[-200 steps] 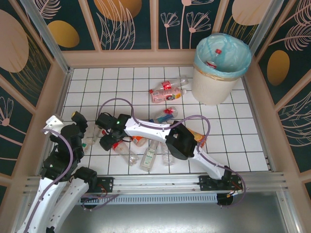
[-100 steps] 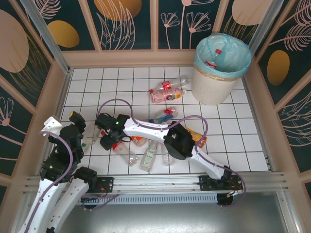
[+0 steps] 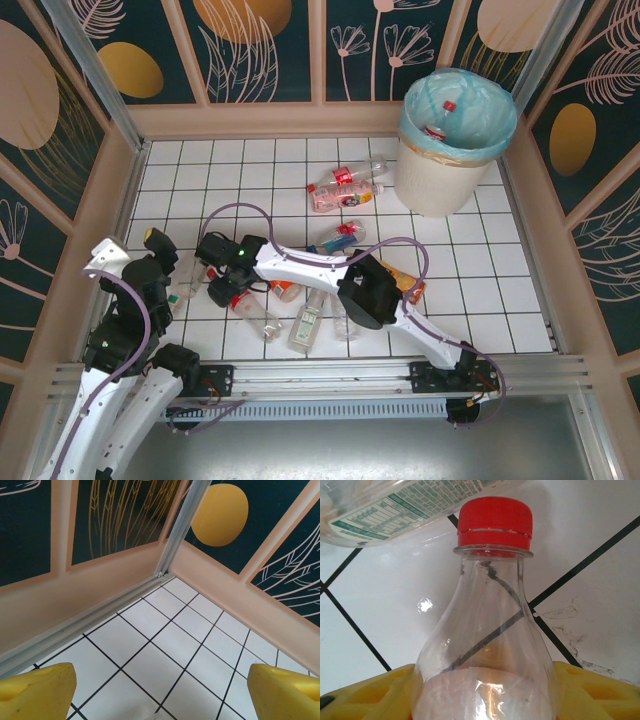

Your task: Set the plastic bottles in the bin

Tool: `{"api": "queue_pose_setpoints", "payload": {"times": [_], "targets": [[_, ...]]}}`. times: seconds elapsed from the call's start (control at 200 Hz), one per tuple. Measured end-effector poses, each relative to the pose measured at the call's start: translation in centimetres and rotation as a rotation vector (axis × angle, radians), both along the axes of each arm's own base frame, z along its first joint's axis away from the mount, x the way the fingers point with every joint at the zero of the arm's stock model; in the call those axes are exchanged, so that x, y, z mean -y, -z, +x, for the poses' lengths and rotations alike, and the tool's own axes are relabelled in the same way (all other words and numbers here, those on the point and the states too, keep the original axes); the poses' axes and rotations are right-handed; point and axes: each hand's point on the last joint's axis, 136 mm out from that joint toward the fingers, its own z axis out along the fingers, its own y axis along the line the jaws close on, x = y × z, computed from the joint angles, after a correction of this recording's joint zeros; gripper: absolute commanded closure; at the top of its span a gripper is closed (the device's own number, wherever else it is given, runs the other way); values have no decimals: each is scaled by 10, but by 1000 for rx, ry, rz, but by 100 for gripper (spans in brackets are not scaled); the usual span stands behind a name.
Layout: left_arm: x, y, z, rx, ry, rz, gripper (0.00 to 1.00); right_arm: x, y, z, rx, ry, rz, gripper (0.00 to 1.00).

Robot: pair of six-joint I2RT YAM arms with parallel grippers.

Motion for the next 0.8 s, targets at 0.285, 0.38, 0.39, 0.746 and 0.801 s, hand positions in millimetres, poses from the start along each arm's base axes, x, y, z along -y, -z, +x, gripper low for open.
{"api": "queue_pose_setpoints", "payload": {"times": [0.285, 0.38, 0.39, 0.746, 0.801], "targets": [[13, -41, 10, 14, 105, 110, 10, -2, -70, 4, 44, 4, 132, 42], [19, -67, 14, 35, 143, 143, 10, 0, -105, 11, 67, 13, 214, 43], [19, -70, 15, 38, 147, 147, 10, 0, -109, 11, 69, 13, 221, 43], [71, -112, 46, 91, 426, 232, 12, 48, -241, 79, 276, 111, 487, 46], [86, -114, 53, 104, 497, 227, 13, 61, -262, 94, 329, 137, 511, 46]]}}
